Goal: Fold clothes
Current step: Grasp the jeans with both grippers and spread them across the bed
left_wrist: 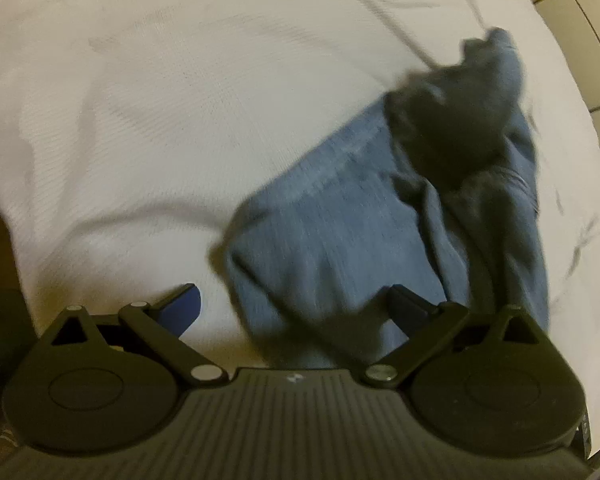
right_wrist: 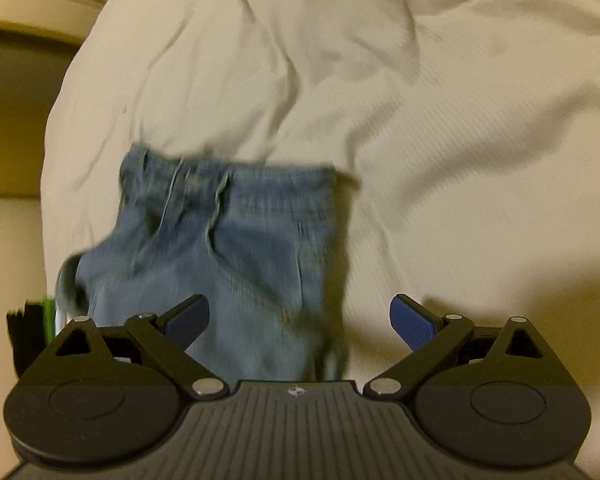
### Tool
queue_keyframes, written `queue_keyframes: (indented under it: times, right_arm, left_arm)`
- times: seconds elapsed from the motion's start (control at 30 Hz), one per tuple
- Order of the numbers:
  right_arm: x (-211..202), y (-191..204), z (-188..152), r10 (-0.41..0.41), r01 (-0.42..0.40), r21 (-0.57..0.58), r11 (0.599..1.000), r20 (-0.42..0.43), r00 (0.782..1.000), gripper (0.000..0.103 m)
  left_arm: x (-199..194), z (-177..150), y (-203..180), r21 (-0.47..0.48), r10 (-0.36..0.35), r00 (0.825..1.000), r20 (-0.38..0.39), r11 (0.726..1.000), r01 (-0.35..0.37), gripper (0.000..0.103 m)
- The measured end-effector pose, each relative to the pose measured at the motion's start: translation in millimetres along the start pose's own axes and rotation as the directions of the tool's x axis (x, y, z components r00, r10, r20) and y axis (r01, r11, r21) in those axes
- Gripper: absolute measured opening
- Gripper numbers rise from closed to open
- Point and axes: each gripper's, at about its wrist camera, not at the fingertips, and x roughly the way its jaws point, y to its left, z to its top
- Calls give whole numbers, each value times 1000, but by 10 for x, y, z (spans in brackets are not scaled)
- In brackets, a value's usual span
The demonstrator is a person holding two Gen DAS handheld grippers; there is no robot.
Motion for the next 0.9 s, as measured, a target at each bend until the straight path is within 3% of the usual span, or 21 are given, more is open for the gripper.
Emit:
queue_keyframes:
  times: [0.07, 0.1, 0.13, 0.2, 0.27, 0.3, 0.33, 0.4, 0.5, 0.67, 0.77, 0.8, 0.87, 0.9]
  right_arm:
    - [161, 15, 93, 4, -5, 27, 1000, 21, 1000, 99]
    - [241, 22, 139, 6, -7, 40, 999, 32, 999, 99]
    - [321, 29, 186, 8, -10, 53, 999, 43, 999, 98]
    - [471, 36, 249, 7, -11, 72, 997, 50, 999, 83]
    - [553, 30, 240, -4, 1, 73, 997, 38, 999, 42]
    - [549, 31, 225, -14, 11, 72, 997, 44, 999, 34]
    - [499, 23, 196, -3, -2, 75, 997, 58, 998, 10]
    - [287, 9, 88, 66, -74, 74, 995, 97, 993, 9]
    - [-36, 71, -132, 144, -149, 32, 988, 115, 983, 9]
    - [-63, 215, -480, 90, -93, -86, 992, -38, 995, 8]
    - [-58, 298, -685, 41, -62, -161, 985, -130, 991, 11]
    - [-57, 326, -754, 24, -54, -186, 981, -160, 987, 14]
    - [-54, 381, -891, -14, -39, -237, 971, -218, 976, 50]
    - [-52, 409, -959, -34, -32, -262, 964, -246, 969, 60]
  left_arm:
    - [87, 98, -1, 8, -2, 1000, -4, 1000, 2, 89]
    - [104, 145, -34, 35, -4, 1000, -3, 999, 4, 68]
    - [121, 193, -66, 63, -5, 1000, -3, 998, 5, 60]
    - [112, 288, -152, 125, 3, 1000, -1, 992, -3, 42]
    - [50, 378, -233, 183, 1, 1000, 8, 983, -2, 25]
    - [2, 432, -280, 216, -5, 1000, 14, 976, 2, 22]
    - [-64, 488, -340, 259, -14, 1000, 26, 966, 7, 22]
    - [-201, 578, -486, 362, -31, 997, 67, 932, 5, 21]
    - [-486, 753, -770, 532, -68, 982, 175, 846, -36, 21]
    - [-758, 1146, -928, 597, -21, 956, 292, 785, -165, 21]
    - [-775, 1277, -908, 610, 50, 950, 308, 756, -237, 31]
    - [-744, 1252, -849, 601, 79, 950, 302, 758, -254, 31]
    - [-774, 1137, -719, 587, 119, 948, 295, 760, -278, 30]
    - [-820, 1065, -659, 578, 132, 948, 290, 765, -283, 32]
